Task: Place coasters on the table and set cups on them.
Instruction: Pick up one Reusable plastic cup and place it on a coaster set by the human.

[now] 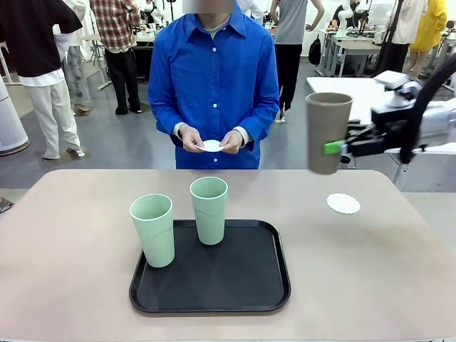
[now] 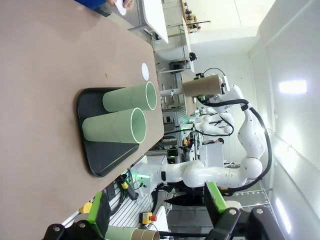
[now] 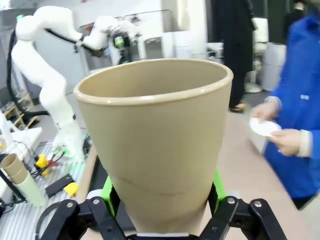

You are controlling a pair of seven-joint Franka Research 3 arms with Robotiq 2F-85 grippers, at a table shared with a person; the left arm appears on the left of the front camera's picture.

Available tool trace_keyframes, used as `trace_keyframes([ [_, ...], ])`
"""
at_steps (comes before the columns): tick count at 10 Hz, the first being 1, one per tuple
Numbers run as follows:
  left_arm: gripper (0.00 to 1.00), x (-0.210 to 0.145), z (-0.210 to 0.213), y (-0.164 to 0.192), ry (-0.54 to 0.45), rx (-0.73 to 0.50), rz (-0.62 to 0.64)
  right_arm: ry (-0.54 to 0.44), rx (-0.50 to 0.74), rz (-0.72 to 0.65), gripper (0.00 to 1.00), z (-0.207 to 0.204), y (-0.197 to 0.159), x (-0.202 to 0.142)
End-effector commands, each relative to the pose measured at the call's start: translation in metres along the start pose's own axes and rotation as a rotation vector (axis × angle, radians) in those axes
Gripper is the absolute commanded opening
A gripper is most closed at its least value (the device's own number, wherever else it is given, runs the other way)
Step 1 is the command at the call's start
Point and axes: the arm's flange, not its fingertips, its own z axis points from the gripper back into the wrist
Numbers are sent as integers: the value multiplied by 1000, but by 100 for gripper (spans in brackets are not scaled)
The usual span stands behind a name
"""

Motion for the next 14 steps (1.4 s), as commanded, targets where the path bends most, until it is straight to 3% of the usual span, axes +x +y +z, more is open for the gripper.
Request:
trace_keyframes([
  [1, 100, 0, 1, -1, -2, -12, -10, -97, -67, -46, 84, 50, -25, 0],
  [3, 100, 0, 1, -1, -2, -12, -10, -122, -156, -68, 84, 107, -41, -7],
  [5, 100, 0, 1, -1, -2, -12, -10, -123, -177, -72, 84, 127, -46, -14],
  [12, 100, 0, 1, -1, -2, -12, -10, -93, -195, -57, 84, 135, -42, -23],
  [14, 100, 0, 1, -1, -2, -12, -10, -87, -169, -45, 84, 126, -60, -41],
])
